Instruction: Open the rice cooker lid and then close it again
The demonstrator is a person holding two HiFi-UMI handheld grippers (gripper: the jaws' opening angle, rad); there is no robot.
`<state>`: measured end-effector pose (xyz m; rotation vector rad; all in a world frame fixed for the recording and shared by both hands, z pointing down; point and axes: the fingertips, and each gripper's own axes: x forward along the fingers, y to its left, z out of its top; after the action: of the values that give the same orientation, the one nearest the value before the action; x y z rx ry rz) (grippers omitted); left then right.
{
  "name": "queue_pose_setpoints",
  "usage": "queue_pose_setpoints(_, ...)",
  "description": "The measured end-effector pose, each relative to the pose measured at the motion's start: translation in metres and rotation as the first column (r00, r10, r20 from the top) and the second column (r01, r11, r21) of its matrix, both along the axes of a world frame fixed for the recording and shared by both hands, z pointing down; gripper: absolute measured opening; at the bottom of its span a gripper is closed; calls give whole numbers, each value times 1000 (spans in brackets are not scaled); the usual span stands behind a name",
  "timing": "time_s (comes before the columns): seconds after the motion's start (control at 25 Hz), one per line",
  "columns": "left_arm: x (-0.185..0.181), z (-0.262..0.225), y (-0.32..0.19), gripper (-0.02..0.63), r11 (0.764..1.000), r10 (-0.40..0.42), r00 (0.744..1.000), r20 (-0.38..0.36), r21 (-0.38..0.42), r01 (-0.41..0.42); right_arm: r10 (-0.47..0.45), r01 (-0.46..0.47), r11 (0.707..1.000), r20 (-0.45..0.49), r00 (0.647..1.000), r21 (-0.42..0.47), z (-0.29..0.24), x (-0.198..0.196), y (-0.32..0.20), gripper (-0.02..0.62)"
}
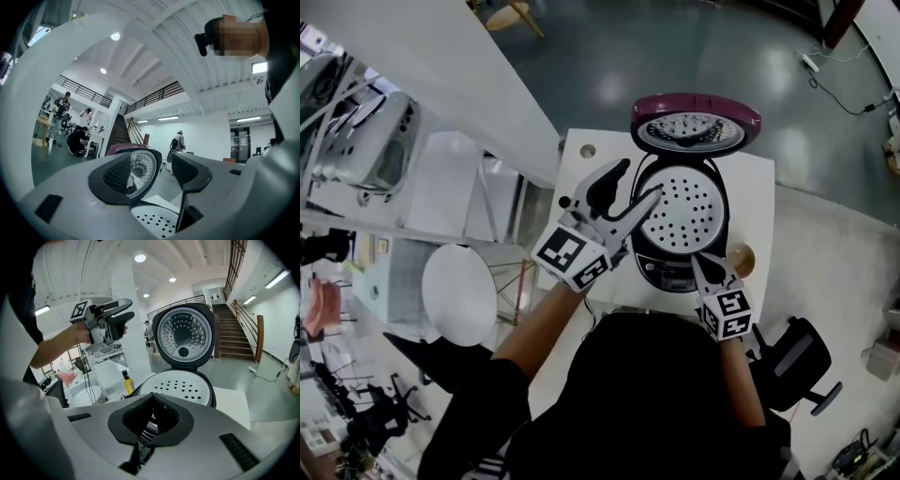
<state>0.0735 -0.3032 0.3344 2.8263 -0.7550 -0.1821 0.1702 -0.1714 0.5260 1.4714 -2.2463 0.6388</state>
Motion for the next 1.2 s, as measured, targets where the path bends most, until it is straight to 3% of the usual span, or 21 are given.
queue_pose_setpoints(0.32,17,-17,-42,250,1000,-12,1000,7,26,11,-4,5,1000,25,1000,-19,5,14,-13,0)
queue_pose_setpoints(0.6,27,-27,-83,250,998,-38,997,60,61,34,-11,13,999,45,999,-48,15,23,-18,0)
queue_pose_setpoints(0.8,38,-32,-106,250,1000,-13,998,64,28,11,-21,27,997,77,997,-69,23,20,-21,0)
queue_pose_setpoints(1.2,58,-38,-137,252,997,41,994,97,62,-48,-10,20,996,122,992,-85,27,23,-20,0)
